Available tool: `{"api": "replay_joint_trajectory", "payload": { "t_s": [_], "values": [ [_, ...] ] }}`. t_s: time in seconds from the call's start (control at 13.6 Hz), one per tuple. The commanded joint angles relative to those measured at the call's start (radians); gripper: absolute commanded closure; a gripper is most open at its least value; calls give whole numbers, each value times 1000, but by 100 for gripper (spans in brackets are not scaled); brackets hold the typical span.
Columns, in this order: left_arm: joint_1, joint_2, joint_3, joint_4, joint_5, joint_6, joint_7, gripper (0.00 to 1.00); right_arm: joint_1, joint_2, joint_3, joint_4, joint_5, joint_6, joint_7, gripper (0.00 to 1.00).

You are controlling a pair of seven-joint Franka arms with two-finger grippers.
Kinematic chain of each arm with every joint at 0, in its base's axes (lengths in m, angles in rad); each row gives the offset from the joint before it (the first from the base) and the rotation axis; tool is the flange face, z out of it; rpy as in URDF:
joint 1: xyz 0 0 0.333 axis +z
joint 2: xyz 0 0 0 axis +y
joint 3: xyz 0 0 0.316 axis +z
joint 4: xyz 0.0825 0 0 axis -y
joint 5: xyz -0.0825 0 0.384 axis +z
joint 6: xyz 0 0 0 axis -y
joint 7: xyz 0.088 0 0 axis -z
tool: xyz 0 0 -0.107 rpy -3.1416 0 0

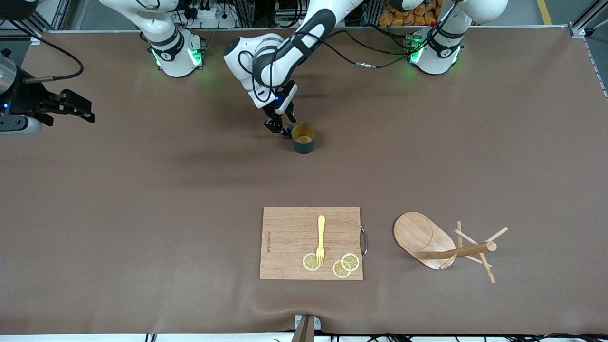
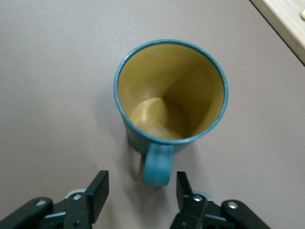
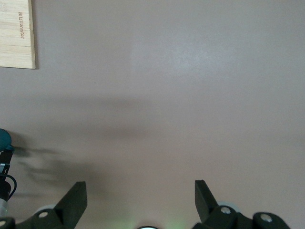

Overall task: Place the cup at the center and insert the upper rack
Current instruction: 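Grasp the mug rim with the left gripper and lift it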

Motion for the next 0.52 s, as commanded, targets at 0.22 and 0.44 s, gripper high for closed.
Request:
{"api": "replay_joint_trajectory", "payload": {
  "t_s": [0.22,0.44],
  "values": [
    [-8,29,9,44,14,-24,-14,47,0,-35,-1,-31,16,5,0,0],
    [-8,20,4,44,13,-25,-14,65,0,-33,2,-31,16,8,1,0]
  ]
}}
